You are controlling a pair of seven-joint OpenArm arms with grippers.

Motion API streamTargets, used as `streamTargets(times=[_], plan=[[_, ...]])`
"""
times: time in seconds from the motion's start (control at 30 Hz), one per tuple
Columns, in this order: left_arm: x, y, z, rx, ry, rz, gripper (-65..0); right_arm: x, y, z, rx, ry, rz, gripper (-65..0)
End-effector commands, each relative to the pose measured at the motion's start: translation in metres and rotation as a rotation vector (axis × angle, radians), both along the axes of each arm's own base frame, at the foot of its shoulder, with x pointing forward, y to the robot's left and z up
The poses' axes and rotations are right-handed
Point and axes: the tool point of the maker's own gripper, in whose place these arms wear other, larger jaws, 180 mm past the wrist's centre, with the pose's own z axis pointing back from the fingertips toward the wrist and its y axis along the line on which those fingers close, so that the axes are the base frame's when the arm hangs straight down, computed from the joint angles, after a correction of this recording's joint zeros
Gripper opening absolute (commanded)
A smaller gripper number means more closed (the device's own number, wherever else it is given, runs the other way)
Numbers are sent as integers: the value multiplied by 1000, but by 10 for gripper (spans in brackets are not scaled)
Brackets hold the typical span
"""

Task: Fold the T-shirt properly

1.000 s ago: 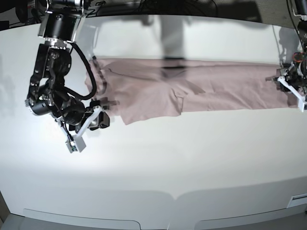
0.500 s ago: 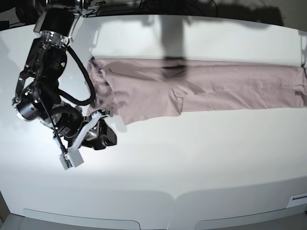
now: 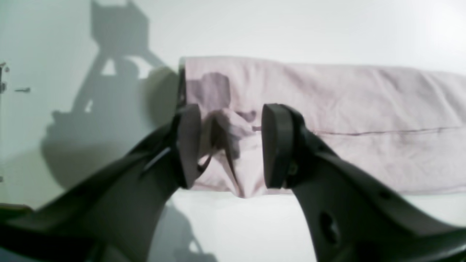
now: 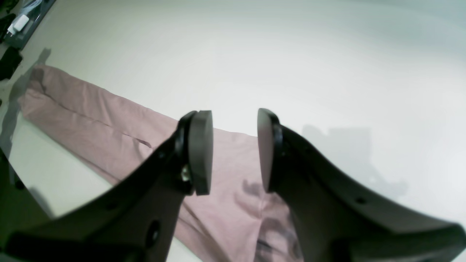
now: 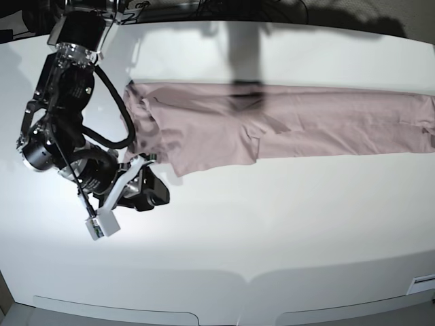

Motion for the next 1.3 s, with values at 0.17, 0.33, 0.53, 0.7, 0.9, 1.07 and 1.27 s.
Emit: streamTargets(times=[0.17,0.33,0.53,0.7,0.9,1.07,1.27], plan=[[-4,25,10,144,55,-16,-380,6,2,17,15,-59,13,-438],[-6,29,8,171,72,-18,-379,6,2,17,14,-59,13,-438],[0,7,13,63,27,-66,-191,6,2,17,13,-58,12,-438],[11,15,22,111,-45,-79,-191,6,2,17,14,-58,13,-438],[7,38,18,99,-49,-1,-191,6,2,17,14,-58,13,-438],[13,58,23,-2,-82,120,-191,6,2,17,14,-58,13,-438],[19,34,31,-156,-102,40,-191,5,2,16,11,-54,13,-438]])
